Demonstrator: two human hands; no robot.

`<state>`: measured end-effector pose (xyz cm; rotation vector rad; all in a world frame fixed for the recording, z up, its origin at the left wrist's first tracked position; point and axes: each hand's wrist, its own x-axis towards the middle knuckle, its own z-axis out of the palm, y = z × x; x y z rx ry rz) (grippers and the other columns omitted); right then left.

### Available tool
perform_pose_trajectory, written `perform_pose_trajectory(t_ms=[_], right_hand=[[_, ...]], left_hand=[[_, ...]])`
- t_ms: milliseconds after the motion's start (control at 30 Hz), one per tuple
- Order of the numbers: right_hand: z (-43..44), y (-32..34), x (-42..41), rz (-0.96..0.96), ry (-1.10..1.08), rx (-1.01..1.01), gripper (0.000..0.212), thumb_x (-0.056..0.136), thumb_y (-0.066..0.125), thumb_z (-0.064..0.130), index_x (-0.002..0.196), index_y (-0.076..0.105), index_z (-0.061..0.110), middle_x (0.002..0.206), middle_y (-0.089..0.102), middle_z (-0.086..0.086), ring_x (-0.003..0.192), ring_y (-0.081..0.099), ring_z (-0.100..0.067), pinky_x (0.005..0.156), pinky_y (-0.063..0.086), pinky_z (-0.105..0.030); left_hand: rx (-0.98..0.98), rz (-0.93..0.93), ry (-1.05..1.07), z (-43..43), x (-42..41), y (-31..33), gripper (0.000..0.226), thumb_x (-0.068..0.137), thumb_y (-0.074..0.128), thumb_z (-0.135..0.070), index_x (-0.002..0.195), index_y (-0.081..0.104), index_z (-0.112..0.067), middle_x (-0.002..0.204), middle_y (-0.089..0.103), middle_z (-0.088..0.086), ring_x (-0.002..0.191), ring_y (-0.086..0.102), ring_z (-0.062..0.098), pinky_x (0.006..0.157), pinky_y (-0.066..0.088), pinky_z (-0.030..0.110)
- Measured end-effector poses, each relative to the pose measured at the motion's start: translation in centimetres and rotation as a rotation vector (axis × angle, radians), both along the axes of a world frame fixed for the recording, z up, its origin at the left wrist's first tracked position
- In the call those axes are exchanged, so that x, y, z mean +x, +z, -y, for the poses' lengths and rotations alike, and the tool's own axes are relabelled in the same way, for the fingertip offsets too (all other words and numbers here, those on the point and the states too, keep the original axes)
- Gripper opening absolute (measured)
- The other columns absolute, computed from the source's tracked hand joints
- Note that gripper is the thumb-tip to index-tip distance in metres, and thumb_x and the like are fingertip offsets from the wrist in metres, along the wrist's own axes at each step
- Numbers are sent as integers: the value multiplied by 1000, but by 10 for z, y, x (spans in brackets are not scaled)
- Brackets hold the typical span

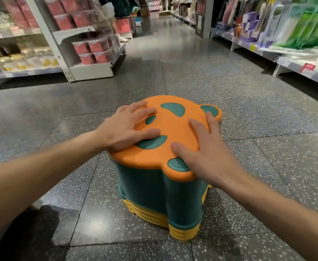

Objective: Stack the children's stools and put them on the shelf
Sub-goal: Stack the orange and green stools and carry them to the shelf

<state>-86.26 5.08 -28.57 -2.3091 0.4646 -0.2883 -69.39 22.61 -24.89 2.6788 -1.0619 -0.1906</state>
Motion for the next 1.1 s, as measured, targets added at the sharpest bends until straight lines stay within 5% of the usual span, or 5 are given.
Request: perform_pose_trajectory(t_ms=[300, 500, 667, 900, 1100], right_hand=[[61, 25, -2, 18, 97, -22, 77, 78, 84, 42, 147, 53, 29, 165, 28, 5, 147, 31, -10, 106, 16, -13], [127, 61, -27, -155, 268, -108, 71, 65, 84, 53, 132, 63, 42, 156, 44, 15, 140, 39, -2, 121, 26, -31], [123, 58, -51, -127, 9, -495, 53, 84, 71, 51, 134, 61, 33, 146, 51, 6, 133, 49, -23, 111, 40, -45], [59, 52, -135, -391, -78, -809, 66, 94, 6, 70, 151, 27, 46, 164, 25, 14, 125, 39, -30, 100, 37, -51], [37, 48, -145, -523, -44, -349, 86, 80, 14, 87, 152, -19, 54, 162, -38, 14, 133, 52, -36, 111, 37, -44]], left_hand=[[-304, -183, 248, 31, -78, 1, 95, 46, 58, -84, 136, 59, -52, 159, 38, -25, 152, 29, 24, 123, 30, 49], [-364, -552, 41, 46, -171, 9, 97, 52, 57, -64, 147, 41, -51, 164, 4, -29, 159, -12, 26, 128, 9, 50], [-248, -503, 14, 46, -188, 17, 88, 51, 54, -68, 136, 37, -54, 151, 7, -32, 147, 6, 13, 116, 22, 38], [-312, -124, -238, 55, -65, -16, 80, 71, 53, -86, 141, 50, -47, 159, 30, -11, 146, 30, 12, 127, 22, 49], [-517, -138, -364, 67, -41, -38, 61, 80, 61, -61, 136, 65, -39, 156, 44, -16, 144, 39, -4, 116, 24, 16]])
